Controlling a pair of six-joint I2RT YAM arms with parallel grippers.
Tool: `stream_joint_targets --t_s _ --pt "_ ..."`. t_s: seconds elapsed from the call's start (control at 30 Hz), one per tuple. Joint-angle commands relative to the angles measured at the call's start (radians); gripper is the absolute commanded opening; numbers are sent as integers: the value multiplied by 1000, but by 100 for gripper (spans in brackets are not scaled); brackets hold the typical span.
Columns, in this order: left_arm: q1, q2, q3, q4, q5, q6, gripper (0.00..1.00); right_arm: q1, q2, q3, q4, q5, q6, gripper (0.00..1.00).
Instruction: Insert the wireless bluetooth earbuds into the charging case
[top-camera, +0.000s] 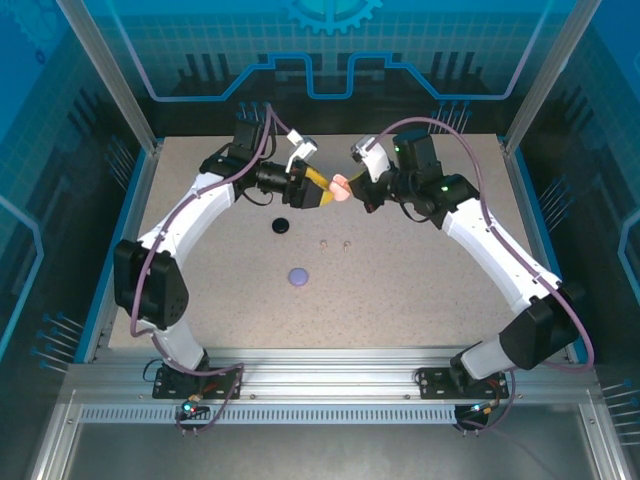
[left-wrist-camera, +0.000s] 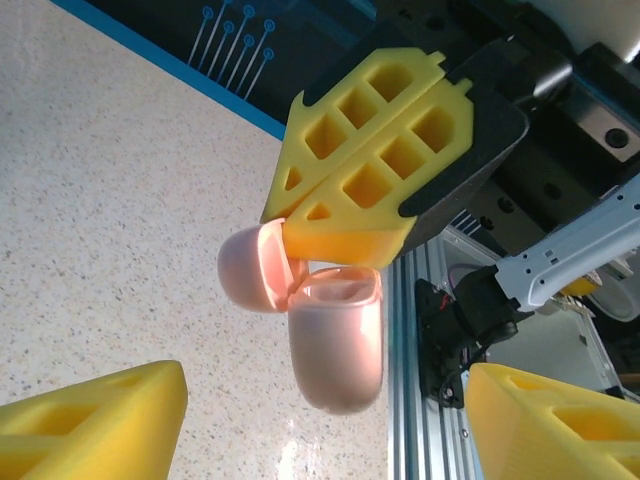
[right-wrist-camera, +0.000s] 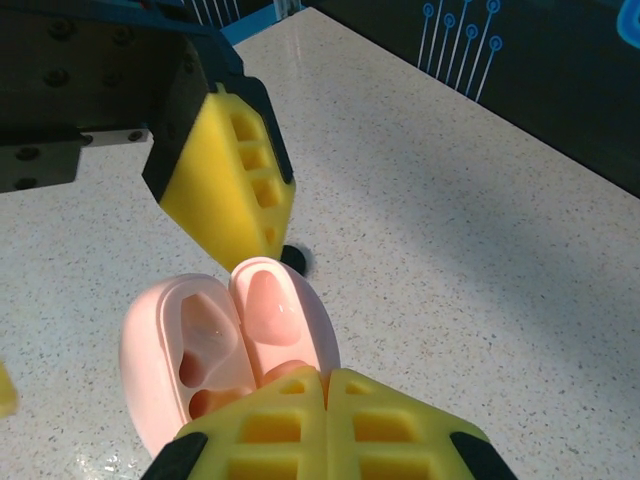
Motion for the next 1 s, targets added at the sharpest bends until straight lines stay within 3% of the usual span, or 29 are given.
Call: stream_joint_targets --t_s 0.0,0.27,0.97 --pt "-10 19 39 -69 50 46 73 18 15 42 -7 -18 -13 0" --pt "-10 38 67 -101 67 67 67 41 31 63 -19 -13 -18 0" --pt "-16 54 80 -135 89 89 41 52 45 69 -9 -7 -13 0"
